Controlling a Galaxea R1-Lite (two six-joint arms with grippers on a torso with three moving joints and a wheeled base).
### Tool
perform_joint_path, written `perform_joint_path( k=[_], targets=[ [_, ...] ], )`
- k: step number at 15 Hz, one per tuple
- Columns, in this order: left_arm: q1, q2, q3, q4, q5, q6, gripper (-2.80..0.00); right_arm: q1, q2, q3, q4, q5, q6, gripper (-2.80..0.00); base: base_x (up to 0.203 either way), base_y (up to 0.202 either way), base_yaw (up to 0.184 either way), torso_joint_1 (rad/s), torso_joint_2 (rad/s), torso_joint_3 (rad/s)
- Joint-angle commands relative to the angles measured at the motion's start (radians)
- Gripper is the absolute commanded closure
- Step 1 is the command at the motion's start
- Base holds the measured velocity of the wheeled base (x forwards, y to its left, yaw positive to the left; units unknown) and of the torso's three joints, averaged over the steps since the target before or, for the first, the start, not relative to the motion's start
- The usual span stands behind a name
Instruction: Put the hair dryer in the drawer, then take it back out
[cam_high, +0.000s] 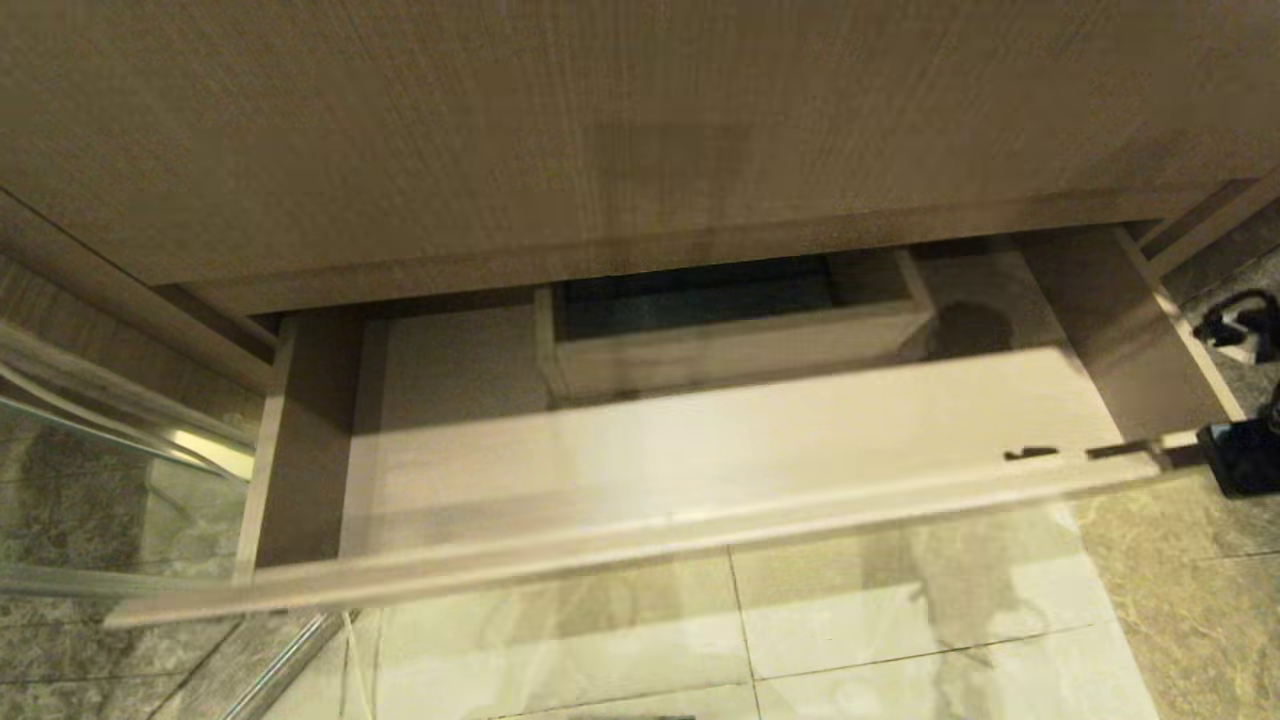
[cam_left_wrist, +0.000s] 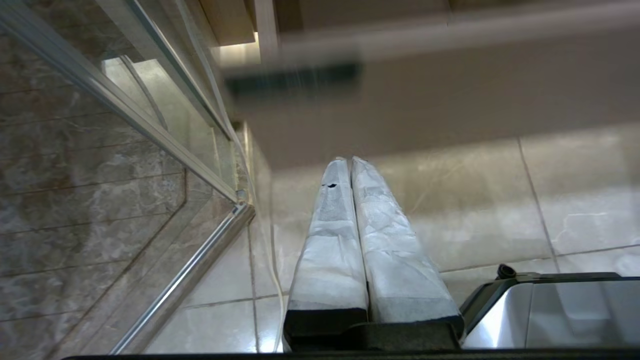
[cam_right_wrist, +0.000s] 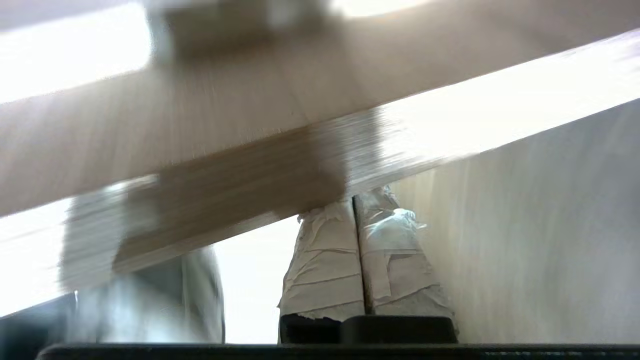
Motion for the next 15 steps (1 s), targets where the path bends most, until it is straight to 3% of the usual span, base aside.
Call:
perform_joint_path(
  k=[1, 4, 12, 15],
  targets=[
    [0.001, 0.001, 0.000, -0.001, 0.000, 0.000, 0.00, 0.020, 0.021, -0.031, -0.222, -0.006, -0.008, 0.00, 0.000, 0.000, 0.000, 0.000, 0.00, 0.000],
    [0.001, 0.000, 0.000, -0.001, 0.000, 0.000, 0.00, 0.044, 0.047, -0.067, -0.443, -0.008, -0.048, 0.00, 0.000, 0.000, 0.000, 0.000, 0.00, 0.000],
    [0.001, 0.001, 0.000, -0.001, 0.000, 0.000, 0.00, 0.054, -0.117, 0.039, -0.395, 0.003, -0.121, 0.00, 0.000, 0.000, 0.000, 0.000, 0.00, 0.000],
    [0.001, 0.001, 0.000, -0.001, 0.000, 0.000, 0.00, 0.075, -0.218, 0.159, -0.390, 0.003, -0.124, 0.00, 0.000, 0.000, 0.000, 0.000, 0.00, 0.000]
  ],
)
